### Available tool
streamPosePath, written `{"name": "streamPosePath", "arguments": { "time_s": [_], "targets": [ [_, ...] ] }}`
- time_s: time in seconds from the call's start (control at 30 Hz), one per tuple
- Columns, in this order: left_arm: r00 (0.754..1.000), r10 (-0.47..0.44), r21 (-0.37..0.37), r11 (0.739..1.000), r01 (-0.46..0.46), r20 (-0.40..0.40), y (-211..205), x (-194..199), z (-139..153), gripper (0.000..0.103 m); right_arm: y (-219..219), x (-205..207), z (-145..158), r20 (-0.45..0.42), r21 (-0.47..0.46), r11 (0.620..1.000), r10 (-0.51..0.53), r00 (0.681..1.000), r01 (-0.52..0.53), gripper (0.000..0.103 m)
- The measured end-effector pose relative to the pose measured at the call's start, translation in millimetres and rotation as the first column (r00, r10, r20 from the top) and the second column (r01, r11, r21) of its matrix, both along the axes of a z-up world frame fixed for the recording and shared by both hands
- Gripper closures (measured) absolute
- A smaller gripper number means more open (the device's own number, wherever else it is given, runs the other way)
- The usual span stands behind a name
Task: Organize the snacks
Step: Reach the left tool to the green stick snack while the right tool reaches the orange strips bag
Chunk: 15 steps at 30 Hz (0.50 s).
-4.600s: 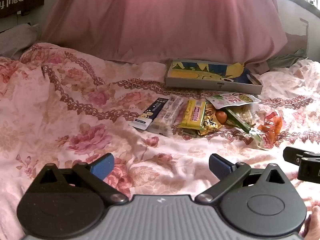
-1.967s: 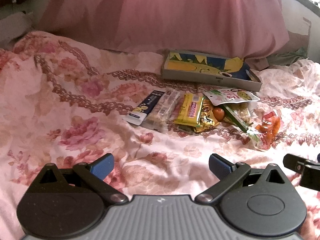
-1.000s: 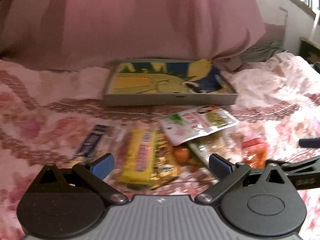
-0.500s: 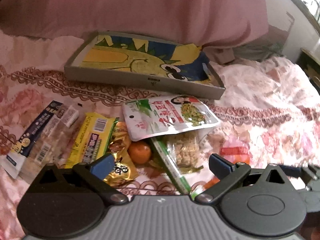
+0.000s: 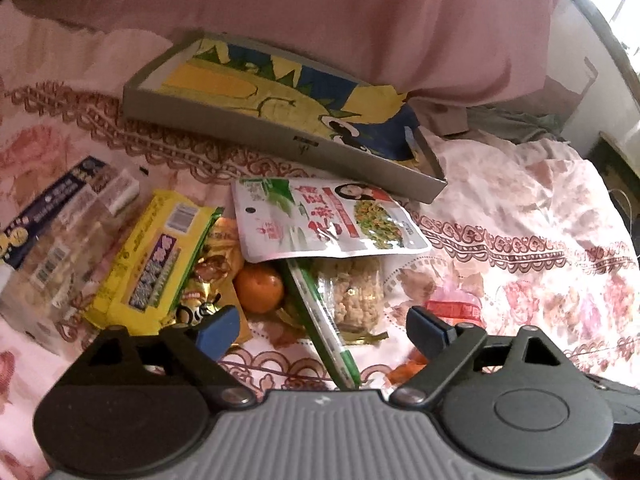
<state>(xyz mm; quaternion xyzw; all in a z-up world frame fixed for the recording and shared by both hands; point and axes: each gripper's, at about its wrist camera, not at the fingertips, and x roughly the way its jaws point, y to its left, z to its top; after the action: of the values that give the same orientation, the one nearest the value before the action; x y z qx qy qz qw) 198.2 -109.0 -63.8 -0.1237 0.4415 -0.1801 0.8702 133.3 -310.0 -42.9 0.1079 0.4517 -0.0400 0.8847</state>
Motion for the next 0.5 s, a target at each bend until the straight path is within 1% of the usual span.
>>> {"name": "streamPosePath", "arguments": {
  "time_s": [0.13,0.23,0.3,0.4,0.5],
  "targets": [
    [1.000,-0.011,0.000,1.000,0.011,-0.012,-0.9,1.8,-4.6,0.018,-5.2,3.0,-9.5,-0.027,0.083,0.996,-0.041,0.999,0.043,0.016],
    [1.000,-0.016,-0.005,1.000,0.016,-0.027,-1.2,4.2,-8.6,0.023,-6.5,5.5,-13.9,-0.027,0.136,0.989,-0.061,0.998,0.064,0.019],
    [0.999,-0.015,-0.009,1.000,0.015,-0.039,-0.7,6.4,-11.6,0.026,-4.0,8.0,-15.5,-0.022,0.146,0.987,-0.060,0.998,0.063,0.022],
    [0.998,-0.017,-0.028,1.000,0.015,-0.059,1.4,10.4,-16.7,0.034,1.3,11.2,-18.1,-0.022,0.145,0.988,-0.046,0.999,0.049,0.023],
    [0.997,-0.020,-0.026,1.000,0.017,-0.081,1.0,13.8,-22.7,0.041,5.9,13.7,-20.8,-0.026,0.139,0.990,-0.033,0.999,0.036,0.025]
  ]
}}
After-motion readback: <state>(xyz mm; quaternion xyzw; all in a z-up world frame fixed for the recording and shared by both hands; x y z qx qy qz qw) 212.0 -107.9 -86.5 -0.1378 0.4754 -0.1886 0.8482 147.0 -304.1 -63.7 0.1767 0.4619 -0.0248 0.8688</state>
